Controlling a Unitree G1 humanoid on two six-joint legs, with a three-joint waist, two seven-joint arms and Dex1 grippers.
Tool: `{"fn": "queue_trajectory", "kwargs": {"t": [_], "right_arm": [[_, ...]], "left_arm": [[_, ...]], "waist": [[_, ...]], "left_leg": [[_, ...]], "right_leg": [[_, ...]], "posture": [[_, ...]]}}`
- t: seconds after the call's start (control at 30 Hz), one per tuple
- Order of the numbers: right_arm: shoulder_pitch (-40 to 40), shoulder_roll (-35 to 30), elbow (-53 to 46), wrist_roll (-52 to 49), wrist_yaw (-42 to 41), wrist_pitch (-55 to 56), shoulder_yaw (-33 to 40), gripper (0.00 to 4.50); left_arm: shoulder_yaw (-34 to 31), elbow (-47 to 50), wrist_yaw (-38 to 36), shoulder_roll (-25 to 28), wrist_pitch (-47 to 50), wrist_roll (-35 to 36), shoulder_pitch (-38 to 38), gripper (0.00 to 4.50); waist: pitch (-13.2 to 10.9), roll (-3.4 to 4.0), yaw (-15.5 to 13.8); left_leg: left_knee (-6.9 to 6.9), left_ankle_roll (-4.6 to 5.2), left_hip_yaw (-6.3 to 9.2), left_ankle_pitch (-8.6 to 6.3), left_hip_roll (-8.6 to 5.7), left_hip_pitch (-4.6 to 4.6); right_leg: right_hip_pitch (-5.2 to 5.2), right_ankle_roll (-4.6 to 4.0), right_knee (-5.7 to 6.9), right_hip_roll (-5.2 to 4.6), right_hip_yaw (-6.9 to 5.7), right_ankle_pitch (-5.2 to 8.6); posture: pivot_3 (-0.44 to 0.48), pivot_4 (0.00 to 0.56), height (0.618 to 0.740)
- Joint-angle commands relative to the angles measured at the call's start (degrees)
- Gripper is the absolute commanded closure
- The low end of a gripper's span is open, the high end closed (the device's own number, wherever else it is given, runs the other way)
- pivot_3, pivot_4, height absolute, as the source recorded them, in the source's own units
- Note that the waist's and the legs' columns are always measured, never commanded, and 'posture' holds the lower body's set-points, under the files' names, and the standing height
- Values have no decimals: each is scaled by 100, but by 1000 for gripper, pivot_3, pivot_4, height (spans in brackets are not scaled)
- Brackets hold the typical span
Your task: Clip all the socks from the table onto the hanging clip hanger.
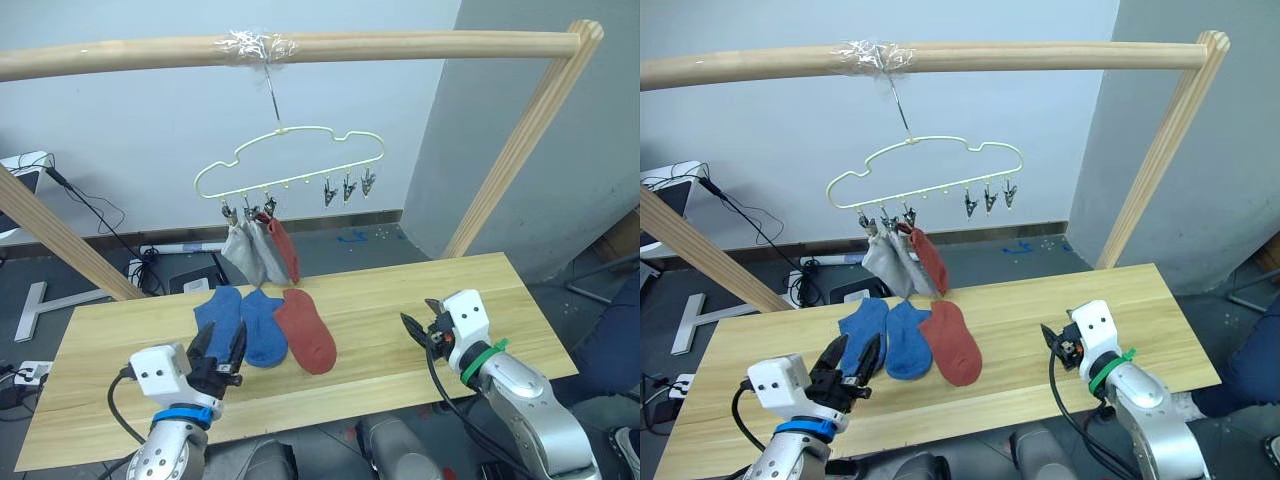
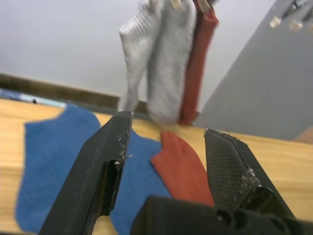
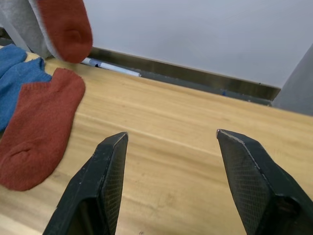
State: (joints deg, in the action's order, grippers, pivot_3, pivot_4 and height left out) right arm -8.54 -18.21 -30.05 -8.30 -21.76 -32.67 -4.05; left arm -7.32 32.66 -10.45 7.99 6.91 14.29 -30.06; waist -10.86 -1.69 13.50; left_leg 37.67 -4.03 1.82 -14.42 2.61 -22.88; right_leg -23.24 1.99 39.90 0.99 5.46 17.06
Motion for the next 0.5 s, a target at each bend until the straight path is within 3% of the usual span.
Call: {"fn": "queue_trajectory", "kwargs": {"t": [0.03, 0.5], "right_arm": [[-97, -66, -289, -137, -70, 119, 119, 1516], [-211, -50, -356, -151, -95, 172, 82, 1516]], "left_arm": [[-61, -31, -46, -32, -303, -65, -111, 1797], [17, -139, -127, -22, -433, -79, -124, 1797]], "waist": [[-1, -2, 3], [-25, -43, 59]], "left_leg": [[0, 2, -7, -1, 0, 2], [-7, 7, -21, -5, 1, 6]], "right_leg": [[0, 0, -1, 0, 6, 0], [-2, -21, -7, -1, 20, 13]], "posture": [[-244, 177, 740], [-252, 181, 740]]}}
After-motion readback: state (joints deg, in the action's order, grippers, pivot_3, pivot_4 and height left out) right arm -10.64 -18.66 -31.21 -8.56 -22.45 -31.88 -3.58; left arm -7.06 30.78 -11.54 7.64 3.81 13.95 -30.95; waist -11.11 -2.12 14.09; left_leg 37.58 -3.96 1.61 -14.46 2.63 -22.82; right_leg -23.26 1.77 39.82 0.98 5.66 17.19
